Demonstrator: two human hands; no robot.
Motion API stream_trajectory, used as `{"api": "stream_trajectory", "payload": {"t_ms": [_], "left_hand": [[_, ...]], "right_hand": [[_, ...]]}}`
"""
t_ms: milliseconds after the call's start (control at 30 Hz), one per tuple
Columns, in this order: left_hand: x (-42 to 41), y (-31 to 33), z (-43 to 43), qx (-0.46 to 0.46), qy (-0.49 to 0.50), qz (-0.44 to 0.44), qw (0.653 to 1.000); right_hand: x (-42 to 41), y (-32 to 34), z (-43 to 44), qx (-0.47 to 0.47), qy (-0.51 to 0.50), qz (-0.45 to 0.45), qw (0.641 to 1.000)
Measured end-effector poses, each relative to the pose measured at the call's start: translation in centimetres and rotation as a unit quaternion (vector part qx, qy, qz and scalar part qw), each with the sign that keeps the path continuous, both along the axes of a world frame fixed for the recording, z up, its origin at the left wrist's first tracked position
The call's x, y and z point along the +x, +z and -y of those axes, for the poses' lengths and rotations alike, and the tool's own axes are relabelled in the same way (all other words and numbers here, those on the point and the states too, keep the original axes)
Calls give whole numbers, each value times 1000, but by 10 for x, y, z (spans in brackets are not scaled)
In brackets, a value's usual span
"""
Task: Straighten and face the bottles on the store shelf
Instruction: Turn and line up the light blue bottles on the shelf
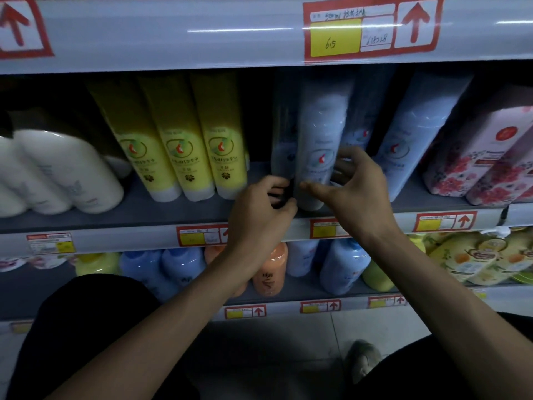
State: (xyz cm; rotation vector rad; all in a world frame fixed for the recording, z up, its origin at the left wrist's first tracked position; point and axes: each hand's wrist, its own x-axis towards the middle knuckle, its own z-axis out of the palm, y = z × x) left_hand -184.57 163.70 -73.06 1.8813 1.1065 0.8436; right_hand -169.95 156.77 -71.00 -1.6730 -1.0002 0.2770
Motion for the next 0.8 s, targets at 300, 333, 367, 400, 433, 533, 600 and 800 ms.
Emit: {"api": "stream_trajectory", "payload": {"t_ms": [300, 333, 367, 400, 433, 533, 600, 800], "left_hand": [[-3, -2, 6, 3, 10, 31, 999], [-3, 0, 7, -1, 13, 35, 999], [-3, 1, 9, -3, 16, 38, 999], [-3, 3, 11, -3, 19, 39, 999], [-2, 5, 13, -2, 23, 36, 999], [0, 7, 16, -13, 27, 34, 999], [0, 7, 16, -28, 25, 41, 998], [0, 11, 13, -73, 36, 73, 994]], "right_hand": [[-12, -6, -11, -2, 9, 8, 1000], [-12, -7, -10, -7, 14, 8, 1000], [-12, -7, -9, -20, 22, 9, 1000], [-12, -8, -6, -34, 27, 5, 999], [-12, -11, -3, -48, 25, -1, 999], [-9, -17, 6, -79, 5, -45, 996], [-8, -18, 11, -95, 22, -61, 993], [-11, -14, 7, -94, 24, -73, 993]]}}
